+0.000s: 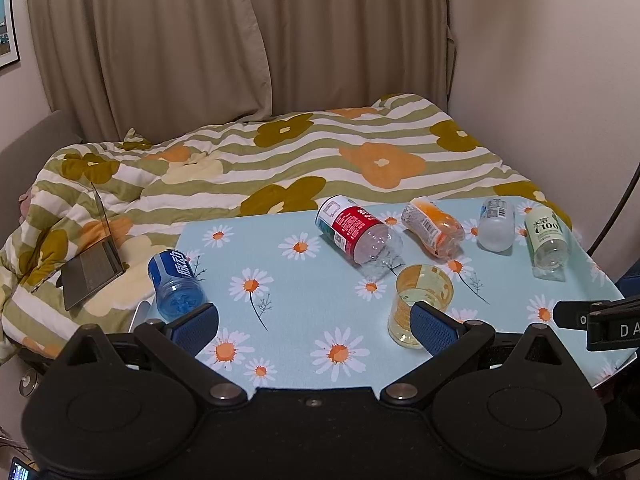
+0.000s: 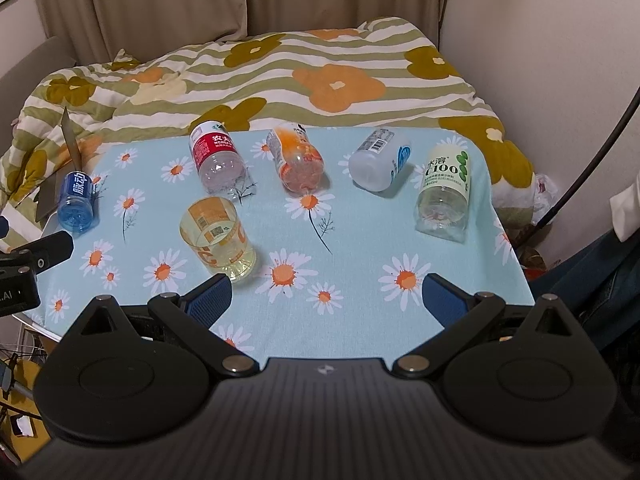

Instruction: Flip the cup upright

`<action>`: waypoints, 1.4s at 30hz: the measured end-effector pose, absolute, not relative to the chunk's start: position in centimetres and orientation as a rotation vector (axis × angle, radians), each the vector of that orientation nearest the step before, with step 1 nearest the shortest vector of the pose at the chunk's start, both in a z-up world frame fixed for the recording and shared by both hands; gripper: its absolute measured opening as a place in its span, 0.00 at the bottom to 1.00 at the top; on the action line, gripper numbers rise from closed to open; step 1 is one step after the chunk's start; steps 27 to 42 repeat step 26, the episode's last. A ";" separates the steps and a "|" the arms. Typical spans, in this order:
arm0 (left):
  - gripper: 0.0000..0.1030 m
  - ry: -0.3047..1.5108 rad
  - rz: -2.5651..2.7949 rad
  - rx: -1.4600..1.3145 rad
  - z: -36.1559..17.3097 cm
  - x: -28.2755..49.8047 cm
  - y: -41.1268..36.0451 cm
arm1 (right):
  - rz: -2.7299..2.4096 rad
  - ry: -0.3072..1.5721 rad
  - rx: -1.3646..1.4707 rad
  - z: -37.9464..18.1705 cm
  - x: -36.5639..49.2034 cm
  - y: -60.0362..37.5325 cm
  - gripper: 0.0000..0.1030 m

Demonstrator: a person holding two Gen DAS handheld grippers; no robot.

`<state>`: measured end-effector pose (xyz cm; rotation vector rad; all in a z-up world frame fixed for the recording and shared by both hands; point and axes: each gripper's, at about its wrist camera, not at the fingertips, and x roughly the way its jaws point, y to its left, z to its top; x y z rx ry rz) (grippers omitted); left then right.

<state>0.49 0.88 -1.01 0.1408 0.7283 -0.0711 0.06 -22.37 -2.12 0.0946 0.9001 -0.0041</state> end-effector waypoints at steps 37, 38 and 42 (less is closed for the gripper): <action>1.00 0.690 -0.056 0.142 -1.0 0.8 1.0 | 0.007 0.901 0.085 -2.3 0.3 -22.4 1.00; 1.00 0.690 -0.056 0.142 -1.0 0.8 1.0 | 0.007 0.901 0.085 -2.3 0.3 -22.4 1.00; 1.00 0.690 -0.056 0.142 -1.0 0.8 1.0 | 0.007 0.901 0.085 -2.3 0.3 -22.4 1.00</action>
